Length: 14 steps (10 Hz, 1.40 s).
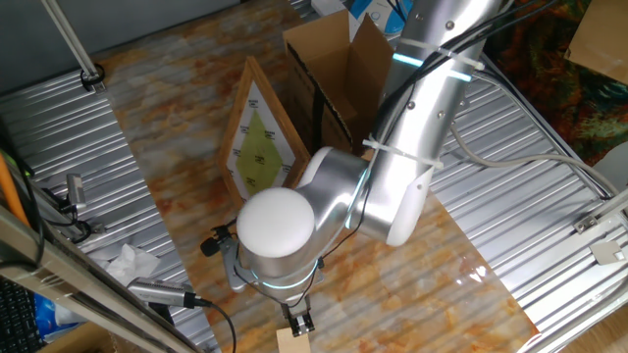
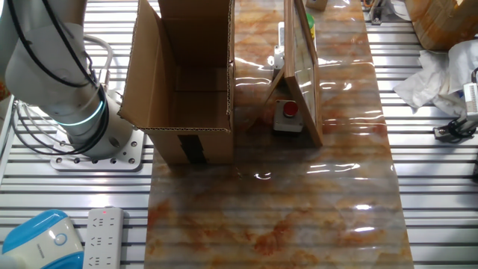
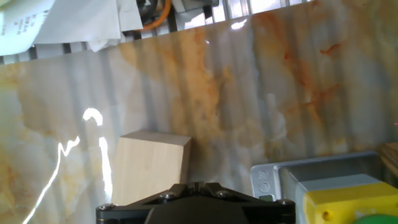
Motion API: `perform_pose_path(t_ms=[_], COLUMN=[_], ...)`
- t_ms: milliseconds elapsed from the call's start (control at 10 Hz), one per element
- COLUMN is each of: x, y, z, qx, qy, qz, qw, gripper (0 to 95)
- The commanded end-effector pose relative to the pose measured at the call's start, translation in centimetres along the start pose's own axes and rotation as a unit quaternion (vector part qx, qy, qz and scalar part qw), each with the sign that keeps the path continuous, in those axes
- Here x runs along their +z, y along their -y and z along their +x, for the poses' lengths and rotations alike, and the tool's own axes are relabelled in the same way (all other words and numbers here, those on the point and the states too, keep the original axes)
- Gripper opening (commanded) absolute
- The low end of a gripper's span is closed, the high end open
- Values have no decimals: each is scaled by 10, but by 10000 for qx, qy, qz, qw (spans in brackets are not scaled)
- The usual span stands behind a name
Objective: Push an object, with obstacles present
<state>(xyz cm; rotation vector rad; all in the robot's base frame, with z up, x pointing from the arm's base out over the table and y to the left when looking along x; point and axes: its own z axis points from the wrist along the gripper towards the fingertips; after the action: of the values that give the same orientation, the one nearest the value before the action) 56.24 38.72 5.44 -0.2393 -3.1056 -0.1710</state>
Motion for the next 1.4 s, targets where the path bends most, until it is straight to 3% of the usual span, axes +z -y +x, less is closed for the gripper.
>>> perform_pose_path(t_ms=[100,800,1400], x=[0,-10,-19], y=[-1,9,10], z=[-1,10,15], qx=[9,-3,68], qy=[16,9,16], qz=[-5,13,156], qw=[10000,10000,9999], gripper=[0,0,0])
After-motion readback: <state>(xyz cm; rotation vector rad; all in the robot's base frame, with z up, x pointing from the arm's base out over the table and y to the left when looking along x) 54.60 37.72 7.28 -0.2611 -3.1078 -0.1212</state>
